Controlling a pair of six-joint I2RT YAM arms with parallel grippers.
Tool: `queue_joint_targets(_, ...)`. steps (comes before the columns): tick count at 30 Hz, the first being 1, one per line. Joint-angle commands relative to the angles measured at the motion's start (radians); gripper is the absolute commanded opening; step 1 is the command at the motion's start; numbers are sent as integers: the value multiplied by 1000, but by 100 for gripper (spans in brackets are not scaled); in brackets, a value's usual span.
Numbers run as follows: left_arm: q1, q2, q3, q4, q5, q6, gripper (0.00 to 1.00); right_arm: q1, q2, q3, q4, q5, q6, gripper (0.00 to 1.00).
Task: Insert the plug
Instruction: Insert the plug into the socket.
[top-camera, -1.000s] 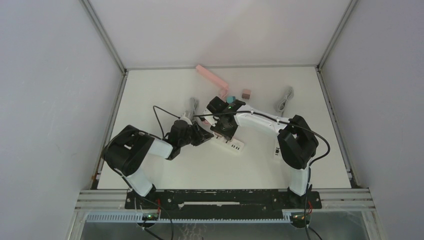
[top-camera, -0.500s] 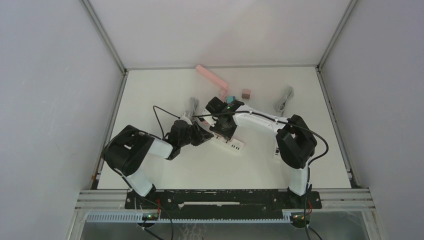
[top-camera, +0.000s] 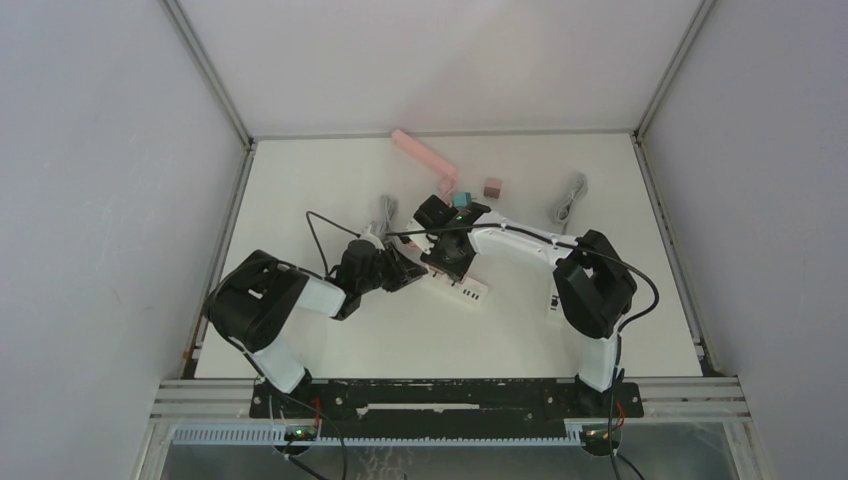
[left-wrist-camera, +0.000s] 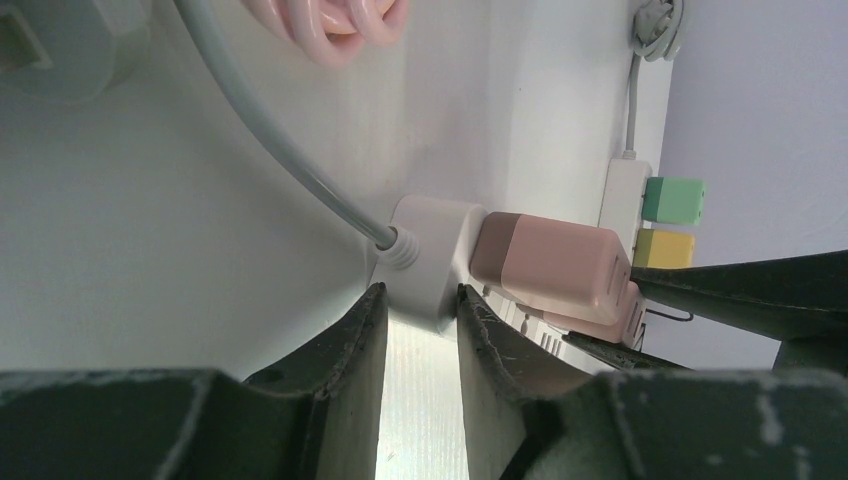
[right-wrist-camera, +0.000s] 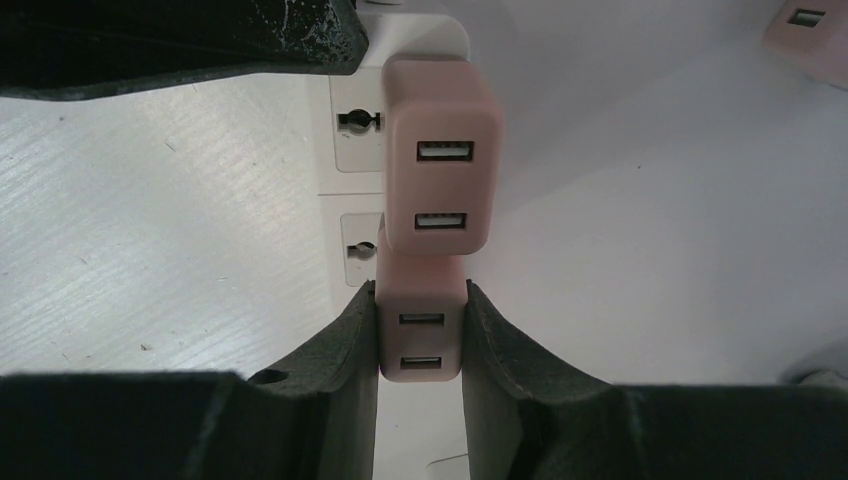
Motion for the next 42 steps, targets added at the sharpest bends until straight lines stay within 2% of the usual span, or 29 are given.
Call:
queue_joint_targets(1, -1, -9, 31, 5, 19, 18, 35, -31, 36, -74, -9, -13, -3, 0)
queue_joint_targets(8, -2, -17, 31, 4, 17, 16, 36, -17, 43, -74, 2, -18, -10, 1)
queue_joint_targets(11, -2, -34, 25, 3, 8, 18, 38, -12, 28, -56, 0, -30, 2, 17)
queue_joint_targets(14, -4, -64, 17, -8, -8, 28, 42, -3, -20, -53, 24, -36, 12, 41)
queue_joint_targets(16, -7, -99, 14, -38, -25, 39, 45, 7, -55, -52, 38, -32, 14, 52)
queue_joint_targets(22, -20, -253, 4, -161, -114, 91, 48, 13, -134, -17, 25, -50, 54, 60)
queue_joint_targets(24, -27, -318, 0, -218, -157, 114, 49, 13, -181, -26, 36, -58, 68, 75)
queue_joint_targets(26, -33, -383, -2, -278, -205, 140, 51, 13, -227, -52, 61, -59, 84, 94)
queue_joint_targets(27, -36, -416, -7, -303, -230, 148, 52, 13, -253, -69, 75, -60, 91, 98)
queue_joint_targets(32, -37, -605, -35, -469, -350, 192, 55, 11, -346, -180, 139, -22, 136, 100)
queue_joint_targets(37, -35, -917, 23, -791, -504, 306, 60, 4, -398, -310, 192, -2, 177, 100)
queue_joint_targets(42, -32, -1192, 110, -1005, -661, 422, 75, -8, -405, -403, 265, -14, 197, 100)
